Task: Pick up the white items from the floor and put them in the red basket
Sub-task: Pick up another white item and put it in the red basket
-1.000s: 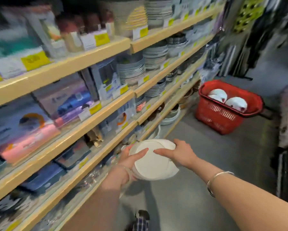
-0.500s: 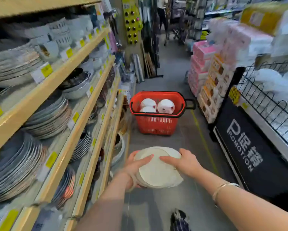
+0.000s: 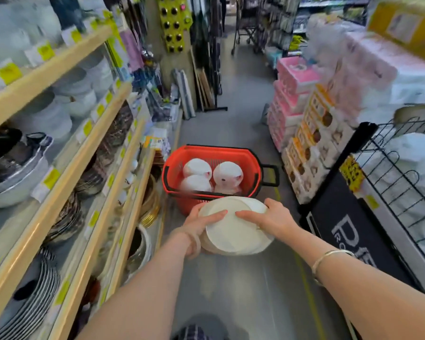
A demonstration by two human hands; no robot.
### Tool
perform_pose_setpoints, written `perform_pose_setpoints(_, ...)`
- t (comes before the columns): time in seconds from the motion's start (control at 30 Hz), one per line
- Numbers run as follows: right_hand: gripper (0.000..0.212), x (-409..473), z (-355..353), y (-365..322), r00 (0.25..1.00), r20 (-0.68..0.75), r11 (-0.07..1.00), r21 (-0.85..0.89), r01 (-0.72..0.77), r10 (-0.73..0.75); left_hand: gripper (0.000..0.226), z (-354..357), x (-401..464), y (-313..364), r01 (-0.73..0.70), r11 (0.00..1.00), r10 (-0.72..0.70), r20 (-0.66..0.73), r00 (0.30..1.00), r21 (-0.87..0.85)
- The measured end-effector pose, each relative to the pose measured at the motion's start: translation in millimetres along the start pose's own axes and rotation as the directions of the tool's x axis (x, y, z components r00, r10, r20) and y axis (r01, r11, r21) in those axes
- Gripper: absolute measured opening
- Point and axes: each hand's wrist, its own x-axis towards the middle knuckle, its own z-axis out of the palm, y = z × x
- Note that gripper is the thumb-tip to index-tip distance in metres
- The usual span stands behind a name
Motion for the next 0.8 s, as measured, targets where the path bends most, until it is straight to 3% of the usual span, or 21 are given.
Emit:
perform_pose_setpoints(0.1, 0.046, 57, -4, -8, 1.0, 0.013, 1.0, 0.007, -0.022, 0.022, 0.047, 3, 51, 29, 0.064, 0.998, -0.064, 0.031, 0.997, 0.001)
perform_pose_setpoints(0.23, 0.053, 150, -2, -20, 0.997, 0.031, 0.997, 0.033, -0.075, 0.074, 0.063, 1, 135, 74, 0.123, 0.991, -0.124, 0.029, 0.992, 0.044)
perform_pose_setpoints(0.37, 0.051, 236, 3, -34, 0.989, 0.055, 0.987, 0.069, -0.143, 0.139, 0.056, -1, 218, 120, 0.168, 0.984, -0.169, 0.019, 0.985, 0.051)
perform_pose_setpoints(0.57, 0.063, 337, 7, -27, 0.968, 0.129, 0.958, 0.165, -0.234, 0.215, 0.063, 4, 321, 152, 0.184, 0.979, -0.182, -0.024, 0.983, 0.089)
perform_pose_setpoints(0.73, 0.069, 428, 11, -2, 0.941, 0.204, 0.945, 0.131, -0.299, 0.27, 0.058, 19, 402, 158, 0.266, 0.962, -0.263, -0.06, 0.963, 0.056)
perform_pose_setpoints(0.8, 0.052, 463, 14, 11, 0.93, 0.25, 0.944, 0.123, -0.307, 0.27, 0.059, 23, 433, 156, 0.278, 0.96, -0.274, -0.086, 0.958, 0.03)
